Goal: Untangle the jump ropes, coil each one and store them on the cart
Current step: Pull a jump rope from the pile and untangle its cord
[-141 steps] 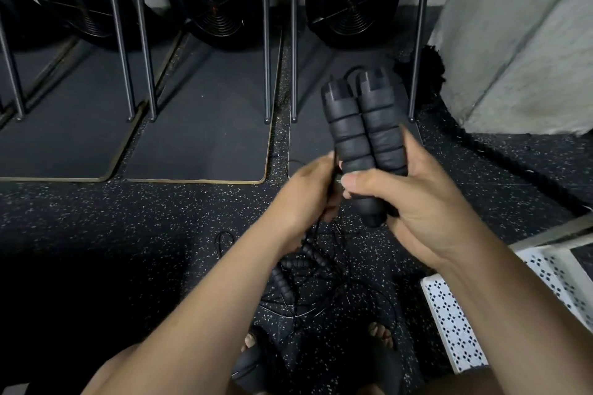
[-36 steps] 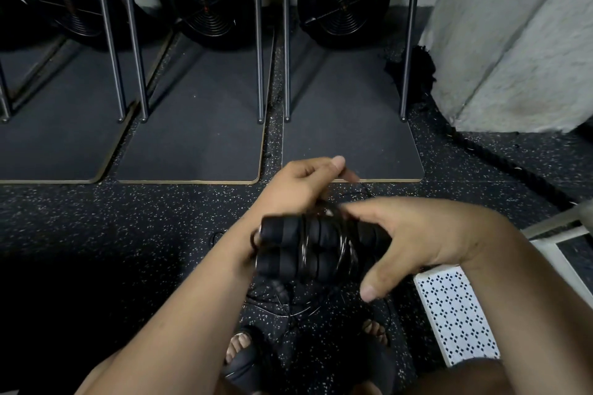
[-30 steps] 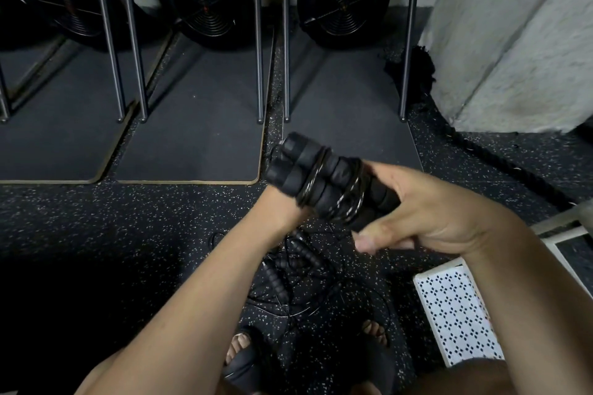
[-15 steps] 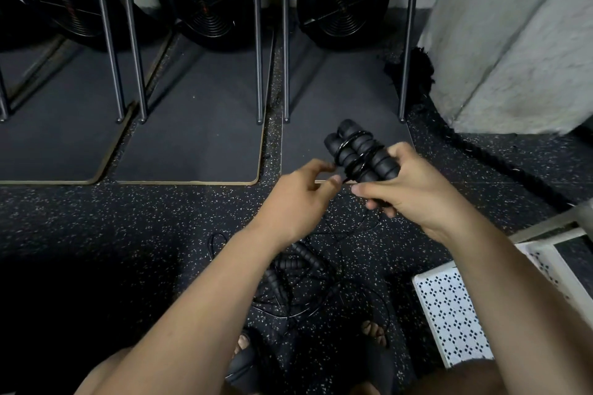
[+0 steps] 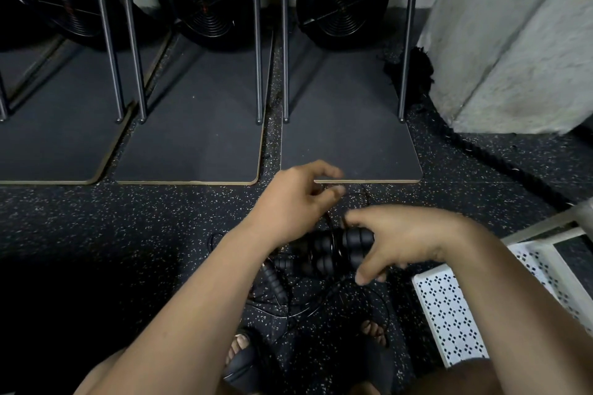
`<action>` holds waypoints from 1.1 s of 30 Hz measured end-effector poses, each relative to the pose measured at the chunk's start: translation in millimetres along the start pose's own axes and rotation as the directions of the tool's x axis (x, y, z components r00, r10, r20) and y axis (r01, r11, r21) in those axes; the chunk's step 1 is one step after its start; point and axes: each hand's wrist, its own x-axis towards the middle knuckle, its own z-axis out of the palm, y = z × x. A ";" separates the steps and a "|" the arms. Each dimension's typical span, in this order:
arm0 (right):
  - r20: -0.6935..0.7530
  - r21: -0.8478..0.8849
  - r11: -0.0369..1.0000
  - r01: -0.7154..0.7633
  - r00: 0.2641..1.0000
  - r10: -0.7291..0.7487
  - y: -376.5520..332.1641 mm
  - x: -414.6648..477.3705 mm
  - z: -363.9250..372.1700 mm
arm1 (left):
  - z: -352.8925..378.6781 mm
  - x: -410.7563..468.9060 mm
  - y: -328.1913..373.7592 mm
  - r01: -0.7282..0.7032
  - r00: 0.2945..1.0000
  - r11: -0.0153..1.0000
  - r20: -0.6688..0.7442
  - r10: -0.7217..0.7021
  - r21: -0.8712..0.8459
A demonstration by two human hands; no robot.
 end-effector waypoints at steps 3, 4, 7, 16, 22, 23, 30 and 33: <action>0.122 0.059 0.991 0.116 0.985 -0.123 -9.6 -15.2 -2.2 | -3.5 -1.1 0.9 0.003 0.998 0.996 0.061 0.003 -0.094; 0.133 0.099 0.982 0.160 0.976 -0.172 -11.3 -19.2 -4.0 | -6.8 -2.5 4.1 -0.013 0.996 0.991 0.087 0.025 -0.134; 0.149 0.280 0.904 0.324 0.915 -0.374 -13.8 -30.0 -7.1 | -16.1 -1.4 10.2 -0.019 0.988 0.968 0.147 0.057 -0.249; -0.267 0.674 0.497 0.546 0.809 -0.524 -1.1 -22.6 -22.2 | -6.8 -3.5 8.0 0.119 0.992 0.961 0.069 -0.105 -0.249; -0.574 0.676 0.440 0.592 0.797 -0.190 -0.7 -6.3 -24.3 | 0.3 -0.9 8.5 0.100 0.992 0.976 0.092 -0.084 -0.193; -0.611 0.653 0.477 0.589 0.781 -0.128 0.8 -3.5 -24.4 | 1.6 -1.2 8.1 0.060 0.994 0.992 0.099 -0.049 -0.112; -0.660 0.311 0.938 0.152 0.745 0.097 24.8 19.6 -19.9 | 1.6 -3.8 6.7 -0.005 0.995 0.987 0.094 -0.010 0.159; -0.531 0.202 0.979 -0.005 0.840 0.114 23.1 22.2 -14.4 | 1.9 -2.4 2.4 -0.016 0.996 0.987 0.085 0.003 0.161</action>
